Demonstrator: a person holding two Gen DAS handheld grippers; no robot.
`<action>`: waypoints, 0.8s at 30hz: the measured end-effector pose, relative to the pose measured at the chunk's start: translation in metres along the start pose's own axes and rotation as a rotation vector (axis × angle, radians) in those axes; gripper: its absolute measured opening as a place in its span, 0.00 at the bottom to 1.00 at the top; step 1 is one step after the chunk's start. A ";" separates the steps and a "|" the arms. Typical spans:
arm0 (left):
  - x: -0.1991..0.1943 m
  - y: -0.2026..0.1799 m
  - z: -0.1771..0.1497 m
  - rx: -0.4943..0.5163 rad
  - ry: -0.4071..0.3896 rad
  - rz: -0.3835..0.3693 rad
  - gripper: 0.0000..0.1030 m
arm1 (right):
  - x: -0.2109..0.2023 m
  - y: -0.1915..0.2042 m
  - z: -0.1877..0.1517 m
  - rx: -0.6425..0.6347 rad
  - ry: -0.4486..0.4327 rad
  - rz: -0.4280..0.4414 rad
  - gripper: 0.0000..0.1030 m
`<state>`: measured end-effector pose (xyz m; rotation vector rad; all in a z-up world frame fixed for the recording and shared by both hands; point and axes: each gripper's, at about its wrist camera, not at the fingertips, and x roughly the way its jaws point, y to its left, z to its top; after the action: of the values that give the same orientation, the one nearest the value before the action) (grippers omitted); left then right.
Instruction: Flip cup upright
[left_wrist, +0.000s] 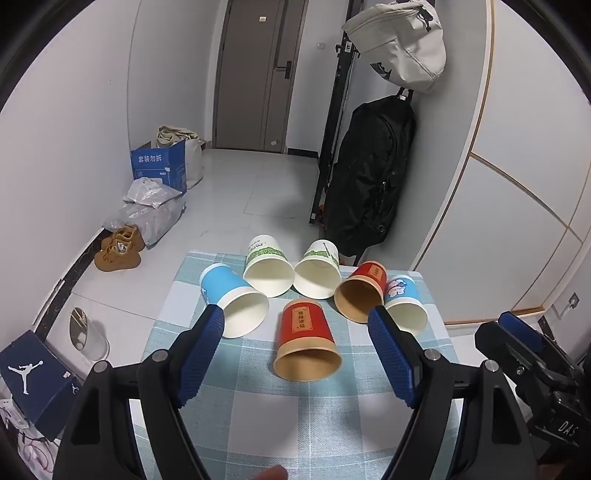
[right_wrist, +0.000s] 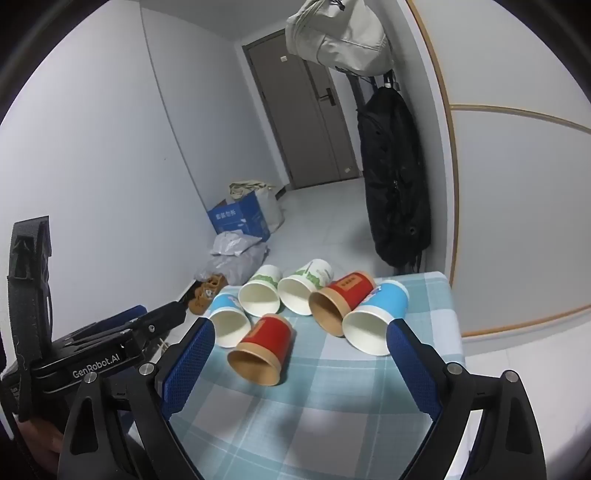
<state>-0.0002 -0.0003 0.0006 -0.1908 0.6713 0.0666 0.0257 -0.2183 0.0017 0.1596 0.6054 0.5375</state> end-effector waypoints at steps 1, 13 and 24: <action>0.000 0.000 0.000 0.003 -0.004 0.003 0.74 | 0.000 0.000 0.000 -0.002 0.000 0.000 0.92; 0.004 -0.005 -0.002 0.006 0.019 -0.015 0.74 | 0.001 0.001 -0.001 -0.002 -0.002 -0.001 0.92; 0.004 -0.001 -0.001 0.001 0.019 -0.017 0.74 | -0.001 0.001 0.000 0.001 -0.001 -0.001 0.92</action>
<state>0.0021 -0.0011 -0.0025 -0.1965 0.6882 0.0478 0.0247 -0.2181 0.0020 0.1604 0.6044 0.5366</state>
